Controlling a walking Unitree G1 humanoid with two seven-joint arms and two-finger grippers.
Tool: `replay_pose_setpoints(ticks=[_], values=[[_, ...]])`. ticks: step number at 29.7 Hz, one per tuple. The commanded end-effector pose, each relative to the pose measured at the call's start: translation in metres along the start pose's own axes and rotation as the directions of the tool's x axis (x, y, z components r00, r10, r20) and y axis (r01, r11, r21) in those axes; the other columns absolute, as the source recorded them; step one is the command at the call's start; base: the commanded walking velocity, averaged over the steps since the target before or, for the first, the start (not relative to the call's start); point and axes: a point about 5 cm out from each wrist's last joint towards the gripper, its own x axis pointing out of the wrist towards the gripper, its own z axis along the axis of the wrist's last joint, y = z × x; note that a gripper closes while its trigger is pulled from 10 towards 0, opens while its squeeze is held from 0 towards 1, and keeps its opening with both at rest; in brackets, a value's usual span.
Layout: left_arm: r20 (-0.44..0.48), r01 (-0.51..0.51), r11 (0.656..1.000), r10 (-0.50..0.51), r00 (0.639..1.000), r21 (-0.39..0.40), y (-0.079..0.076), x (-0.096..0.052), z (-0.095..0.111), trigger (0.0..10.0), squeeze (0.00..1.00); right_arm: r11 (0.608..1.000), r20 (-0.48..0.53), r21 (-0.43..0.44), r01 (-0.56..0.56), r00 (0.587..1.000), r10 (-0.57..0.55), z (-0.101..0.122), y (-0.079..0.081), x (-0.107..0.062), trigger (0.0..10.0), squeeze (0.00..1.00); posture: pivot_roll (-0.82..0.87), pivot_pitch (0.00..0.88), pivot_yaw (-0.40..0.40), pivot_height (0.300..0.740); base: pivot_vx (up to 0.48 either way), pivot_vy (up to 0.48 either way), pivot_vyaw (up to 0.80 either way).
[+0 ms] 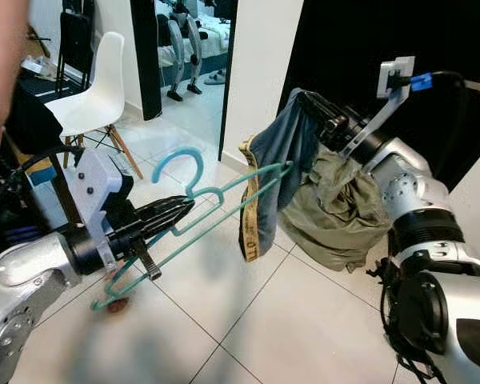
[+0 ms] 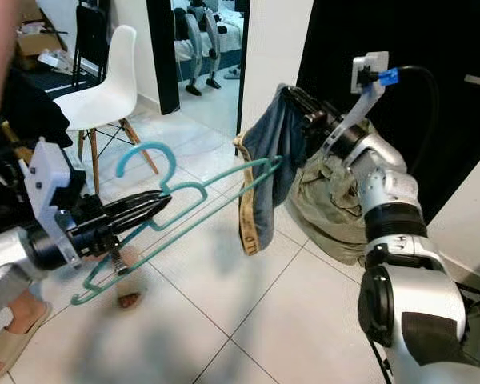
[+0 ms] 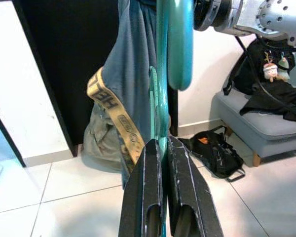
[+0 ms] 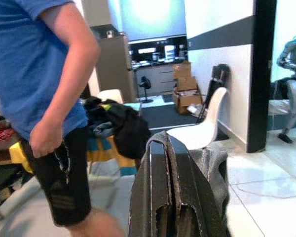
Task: Hang hanger
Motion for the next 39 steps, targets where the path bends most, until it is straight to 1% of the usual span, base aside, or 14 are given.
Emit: replay_pose_setpoints(ticks=[1,2,4,6,7,8,16,19,23,28,29,31,39], values=[[-0.025,0.034,0.999,-0.034,0.999,0.002,-0.002,-0.01,0.005,10.0,0.0,1.0,-0.025,-0.002,-0.029,0.999,0.029,0.001,-0.004,-0.013,10.0,0.0,0.05,0.152,-0.124,0.74,0.0,0.0,0.0],[-0.047,0.048,0.999,-0.048,0.998,-0.001,-0.003,-0.016,0.006,10.0,0.0,0.999,-0.043,0.014,-0.043,0.998,0.044,-0.003,-0.005,-0.019,10.0,0.0,0.05,0.153,-0.124,0.74,0.0,0.0,0.0],[-0.047,0.048,0.999,-0.048,0.998,-0.001,-0.003,-0.016,0.006,10.0,0.0,0.999,-0.043,0.014,-0.043,0.998,0.044,-0.003,-0.005,-0.019,10.0,0.0,0.05,0.153,-0.124,0.74,0.0,0.0,0.0],[-0.107,0.064,0.998,-0.064,0.992,-0.001,-0.003,-0.028,0.005,10.0,0.0,0.997,-0.053,0.054,-0.054,0.997,0.057,-0.009,-0.007,-0.029,10.0,0.0,0.06,0.155,-0.117,0.74,0.0,0.0,0.0],[-0.107,0.064,0.998,-0.064,0.992,-0.001,-0.003,-0.028,0.005,10.0,0.0,0.997,-0.053,0.054,-0.054,0.997,0.057,-0.009,-0.007,-0.029,10.0,0.0,0.06,0.155,-0.117,0.74,0.0,0.0,0.0],[-0.125,0.066,0.998,-0.066,0.99,-0.003,-0.003,-0.031,0.003,10.0,0.0,0.997,-0.045,0.062,-0.055,0.997,0.058,-0.009,-0.008,-0.029,10.0,0.0,0.05,0.154,-0.116,0.74,0.0,0.0,0.0],[-0.129,0.088,0.995,-0.093,0.987,-0.038,-0.011,-0.033,0.002,10.0,0.0,0.999,-0.024,0.053,-0.01,1.0,0.012,-0.002,-0.013,-0.028,10.0,0.0,0.05,0.155,-0.116,0.74,0.0,0.0,0.0],[-0.139,0.088,0.994,-0.097,0.986,-0.065,-0.015,-0.036,0.001,10.0,0.0,0.998,-0.003,0.061,-0.02,1.0,0.02,0.005,-0.014,-0.028,10.0,0.0,0.05,0.159,-0.118,0.74,0.0,0.0,0.0],[-0.14,0.087,0.994,-0.097,0.985,-0.07,-0.015,-0.037,0.001,10.0,0.0,0.998,0.0,0.061,-0.022,1.0,0.022,0.006,-0.014,-0.027,10.0,0.0,0.05,0.159,-0.118,0.74,0.0,0.0,0.0],[-0.145,0.078,0.993,-0.09,0.985,-0.09,-0.018,-0.038,-0.002,10.0,0.0,0.999,0.0,0.039,-0.015,1.0,0.015,0.009,-0.014,-0.025,10.0,0.0,0.05,0.164,-0.121,0.74,0.0,0.0,0.0],[-0.145,0.078,0.993,-0.09,0.985,-0.09,-0.018,-0.038,-0.002,10.0,0.0,0.999,0.0,0.039,-0.015,1.0,0.015,0.009,-0.014,-0.025,10.0,0.0,0.05,0.164,-0.121,0.74,0.0,0.0,0.0],[-0.158,0.064,0.994,-0.077,0.984,-0.087,-0.018,-0.041,-0.003,10.0,0.0,0.999,0.027,0.039,-0.014,1.0,0.013,0.019,-0.016,-0.024,10.0,0.0,0.05,0.163,-0.122,0.74,0.0,0.0,0.0],[-0.173,0.042,0.997,-0.052,0.984,-0.063,-0.013,-0.045,0.001,10.0,0.0,1.0,0.02,0.025,-0.003,1.0,0.003,0.02,-0.018,-0.025,10.0,0.0,0.06,0.168,-0.119,0.74,0.0,0.0,0.0]])
